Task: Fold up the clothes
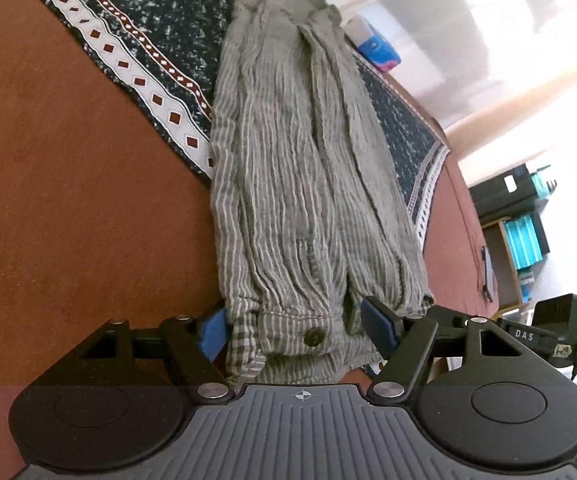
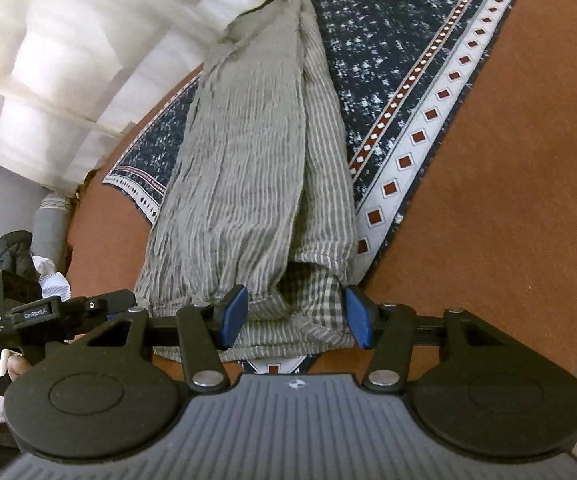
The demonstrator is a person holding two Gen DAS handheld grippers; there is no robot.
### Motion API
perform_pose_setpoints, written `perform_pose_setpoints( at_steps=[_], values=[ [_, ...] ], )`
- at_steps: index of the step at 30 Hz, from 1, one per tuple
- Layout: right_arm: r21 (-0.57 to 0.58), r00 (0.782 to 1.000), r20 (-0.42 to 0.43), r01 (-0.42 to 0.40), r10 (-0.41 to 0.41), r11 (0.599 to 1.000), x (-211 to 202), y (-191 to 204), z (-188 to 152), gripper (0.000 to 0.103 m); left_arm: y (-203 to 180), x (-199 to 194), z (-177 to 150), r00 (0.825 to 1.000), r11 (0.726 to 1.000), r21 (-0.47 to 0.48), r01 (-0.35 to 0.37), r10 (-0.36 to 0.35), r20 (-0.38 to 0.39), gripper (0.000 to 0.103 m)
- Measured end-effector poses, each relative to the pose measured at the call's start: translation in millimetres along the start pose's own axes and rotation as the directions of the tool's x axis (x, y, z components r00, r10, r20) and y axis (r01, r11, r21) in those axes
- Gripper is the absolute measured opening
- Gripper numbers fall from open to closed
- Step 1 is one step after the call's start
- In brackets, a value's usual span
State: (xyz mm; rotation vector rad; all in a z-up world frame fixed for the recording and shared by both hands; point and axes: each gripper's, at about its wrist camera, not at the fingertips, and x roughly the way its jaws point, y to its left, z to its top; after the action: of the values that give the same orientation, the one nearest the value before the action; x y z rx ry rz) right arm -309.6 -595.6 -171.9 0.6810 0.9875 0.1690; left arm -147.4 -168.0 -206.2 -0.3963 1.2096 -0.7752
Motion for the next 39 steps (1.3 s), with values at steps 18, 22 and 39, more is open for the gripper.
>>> perform_pose_setpoints(
  at_steps=[18,22,39],
  values=[
    [0.049,0.996,-0.065,-0.059,0.062,0.997,9.7,-12.5,7.4,0.005,3.4,9.3,-5.8,0.998,0.996,-0.058,-0.066,0.067,0.009,0.023],
    [0.043,0.994,-0.071,-0.081,0.084,0.996,7.2,-14.0,10.3,0.012,4.1,10.0,-4.7,0.998,0.996,-0.071,-0.058,0.059,0.008,0.046],
    [0.149,0.952,-0.147,-0.249,0.270,0.957,7.5,-19.5,32.6,0.010,-14.9,-13.0,13.9,1.000,0.993,-0.114,0.004,-0.002,0.014,0.017]
  ],
)
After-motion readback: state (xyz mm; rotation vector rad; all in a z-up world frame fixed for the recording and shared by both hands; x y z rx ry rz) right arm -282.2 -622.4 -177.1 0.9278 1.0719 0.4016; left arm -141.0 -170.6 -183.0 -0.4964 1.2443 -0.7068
